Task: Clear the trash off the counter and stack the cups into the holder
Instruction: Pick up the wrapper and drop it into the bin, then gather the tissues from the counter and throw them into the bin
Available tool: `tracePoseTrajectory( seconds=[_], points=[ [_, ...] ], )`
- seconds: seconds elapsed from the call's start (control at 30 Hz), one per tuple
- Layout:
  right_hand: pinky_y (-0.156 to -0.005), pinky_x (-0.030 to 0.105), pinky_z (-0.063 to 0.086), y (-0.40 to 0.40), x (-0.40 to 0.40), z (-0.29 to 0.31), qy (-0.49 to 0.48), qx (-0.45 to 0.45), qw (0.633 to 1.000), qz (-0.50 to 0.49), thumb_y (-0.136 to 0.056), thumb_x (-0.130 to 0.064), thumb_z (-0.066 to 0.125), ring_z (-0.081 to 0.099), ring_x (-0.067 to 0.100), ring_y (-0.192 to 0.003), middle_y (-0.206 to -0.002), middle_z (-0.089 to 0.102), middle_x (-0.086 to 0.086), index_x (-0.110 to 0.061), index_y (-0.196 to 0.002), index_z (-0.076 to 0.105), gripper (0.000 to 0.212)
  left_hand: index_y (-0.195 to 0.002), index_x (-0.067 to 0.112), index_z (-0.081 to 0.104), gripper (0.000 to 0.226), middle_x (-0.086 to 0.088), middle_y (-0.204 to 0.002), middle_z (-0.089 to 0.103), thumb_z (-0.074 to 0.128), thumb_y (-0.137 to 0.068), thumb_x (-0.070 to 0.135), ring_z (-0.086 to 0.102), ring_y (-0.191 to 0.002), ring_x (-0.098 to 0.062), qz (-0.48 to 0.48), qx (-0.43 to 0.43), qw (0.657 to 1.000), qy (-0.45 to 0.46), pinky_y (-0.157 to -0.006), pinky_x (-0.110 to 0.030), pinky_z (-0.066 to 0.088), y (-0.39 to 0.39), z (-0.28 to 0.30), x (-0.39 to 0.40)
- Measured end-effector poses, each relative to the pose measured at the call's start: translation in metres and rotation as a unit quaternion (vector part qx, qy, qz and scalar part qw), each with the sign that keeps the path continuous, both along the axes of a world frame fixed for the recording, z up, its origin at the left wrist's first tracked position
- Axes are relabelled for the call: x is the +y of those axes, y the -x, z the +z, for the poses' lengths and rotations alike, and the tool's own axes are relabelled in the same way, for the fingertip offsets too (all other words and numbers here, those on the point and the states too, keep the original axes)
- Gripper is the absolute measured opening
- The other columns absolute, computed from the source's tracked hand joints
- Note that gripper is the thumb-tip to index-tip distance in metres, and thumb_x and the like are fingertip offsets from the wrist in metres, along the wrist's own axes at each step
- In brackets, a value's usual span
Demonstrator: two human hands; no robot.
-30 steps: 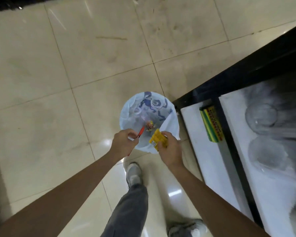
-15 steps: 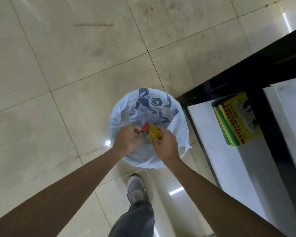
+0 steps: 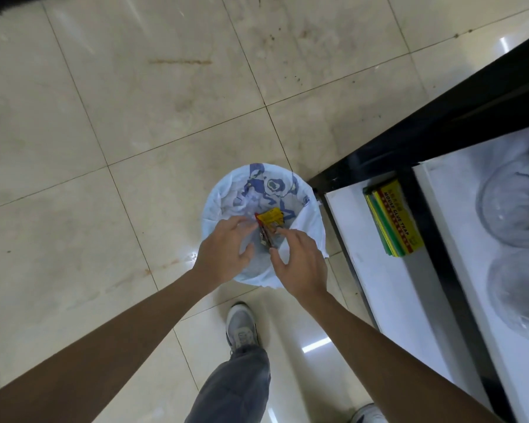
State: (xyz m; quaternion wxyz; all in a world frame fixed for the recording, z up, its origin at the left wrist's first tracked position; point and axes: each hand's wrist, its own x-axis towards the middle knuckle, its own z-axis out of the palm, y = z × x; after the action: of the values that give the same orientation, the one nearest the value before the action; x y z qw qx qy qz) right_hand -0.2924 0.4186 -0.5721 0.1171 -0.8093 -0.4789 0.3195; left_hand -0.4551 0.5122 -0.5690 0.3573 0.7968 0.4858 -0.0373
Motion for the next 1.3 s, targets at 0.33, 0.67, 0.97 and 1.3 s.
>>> tracePoseTrajectory(
  seconds=[0.33,0.67,0.97,1.3],
  points=[
    [-0.109,0.042,0.049,-0.002,-0.021,0.122,-0.001,-0.014,1.0,0.024,-0.097,-0.041,0.064,0.053,0.021,-0.137,-0.148,0.057,0.002,-0.023,-0.142,0.057,0.049,-0.127,0.014,0.07,0.047,-0.005,-0.136,0.065,0.078,-0.081,0.02,0.065,-0.118,-0.031,-0.035,-0.011,0.997,-0.064,-0.071,-0.04,0.06,0.022,0.13,-0.034],
    [-0.109,0.043,0.048,-0.002,-0.063,0.27,-0.078,-0.026,0.997,-0.006,-0.098,-0.041,0.063,0.051,0.023,-0.14,-0.149,0.057,0.004,-0.022,-0.141,0.058,0.048,-0.132,0.017,0.066,0.05,-0.006,-0.135,0.065,0.047,-0.089,0.036,0.064,-0.117,-0.03,-0.079,-0.033,0.988,-0.132,-0.072,-0.039,0.06,0.023,0.281,-0.06],
    [-0.106,0.046,0.051,-0.008,-0.125,0.39,-0.16,-0.088,0.979,-0.089,-0.09,-0.045,0.073,0.057,0.026,-0.134,-0.138,0.064,0.004,-0.019,-0.134,0.064,0.052,-0.129,0.019,0.068,0.043,-0.004,-0.133,0.065,0.055,-0.091,0.032,0.056,-0.121,-0.027,-0.118,-0.106,0.97,-0.186,-0.088,-0.038,0.054,0.0,0.387,-0.106],
    [-0.11,0.043,0.048,-0.023,-0.241,0.472,-0.238,-0.114,0.954,-0.144,-0.095,-0.037,0.068,0.052,0.018,-0.139,-0.144,0.059,-0.003,-0.027,-0.137,0.059,0.045,-0.135,0.024,0.063,0.043,0.005,-0.141,0.059,0.054,-0.094,0.035,0.052,-0.128,-0.025,-0.131,-0.185,0.954,-0.198,-0.106,-0.046,0.046,-0.042,0.48,-0.199]
  ],
)
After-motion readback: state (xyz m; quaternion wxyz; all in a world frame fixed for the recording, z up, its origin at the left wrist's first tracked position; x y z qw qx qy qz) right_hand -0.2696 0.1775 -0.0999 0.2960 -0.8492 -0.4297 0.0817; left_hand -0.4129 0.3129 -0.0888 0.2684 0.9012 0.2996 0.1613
